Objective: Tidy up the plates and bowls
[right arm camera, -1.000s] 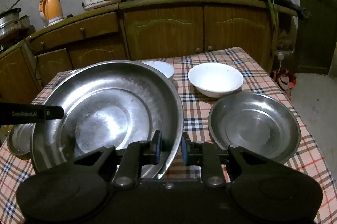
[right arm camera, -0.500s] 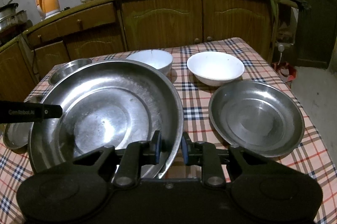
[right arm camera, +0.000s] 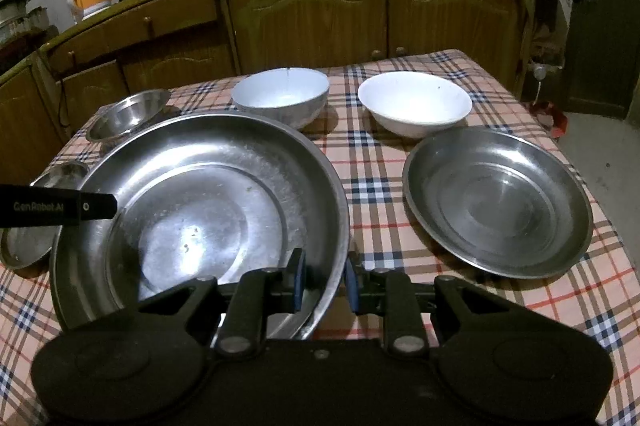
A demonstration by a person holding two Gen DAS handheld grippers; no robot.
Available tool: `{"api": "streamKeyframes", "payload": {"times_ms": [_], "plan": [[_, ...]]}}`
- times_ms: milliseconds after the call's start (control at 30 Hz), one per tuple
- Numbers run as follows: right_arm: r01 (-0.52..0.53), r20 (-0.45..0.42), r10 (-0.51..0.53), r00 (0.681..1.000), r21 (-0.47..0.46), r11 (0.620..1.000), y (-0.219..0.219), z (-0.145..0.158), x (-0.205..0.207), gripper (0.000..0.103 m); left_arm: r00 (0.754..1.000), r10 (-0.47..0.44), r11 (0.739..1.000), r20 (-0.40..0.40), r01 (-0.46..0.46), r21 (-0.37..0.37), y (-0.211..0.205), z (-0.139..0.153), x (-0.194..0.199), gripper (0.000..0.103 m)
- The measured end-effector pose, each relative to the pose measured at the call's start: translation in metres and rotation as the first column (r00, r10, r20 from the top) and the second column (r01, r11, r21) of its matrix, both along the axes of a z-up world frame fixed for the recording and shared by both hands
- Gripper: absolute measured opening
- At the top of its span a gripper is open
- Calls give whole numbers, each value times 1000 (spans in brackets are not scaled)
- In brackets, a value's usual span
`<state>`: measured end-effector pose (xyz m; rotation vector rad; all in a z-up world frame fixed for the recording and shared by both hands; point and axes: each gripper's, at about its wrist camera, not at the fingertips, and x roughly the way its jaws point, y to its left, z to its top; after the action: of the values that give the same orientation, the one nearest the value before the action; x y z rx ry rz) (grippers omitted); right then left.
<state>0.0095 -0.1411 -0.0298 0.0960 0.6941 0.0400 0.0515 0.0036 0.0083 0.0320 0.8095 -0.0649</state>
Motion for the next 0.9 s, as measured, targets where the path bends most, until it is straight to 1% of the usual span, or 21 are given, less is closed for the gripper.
{"api": "streamKeyframes", "payload": {"times_ms": [900], "plan": [[-14, -60, 14, 998, -6, 1000, 4, -32, 29, 28, 998, 14, 1000, -55, -13, 13, 3, -31, 25, 30]]}}
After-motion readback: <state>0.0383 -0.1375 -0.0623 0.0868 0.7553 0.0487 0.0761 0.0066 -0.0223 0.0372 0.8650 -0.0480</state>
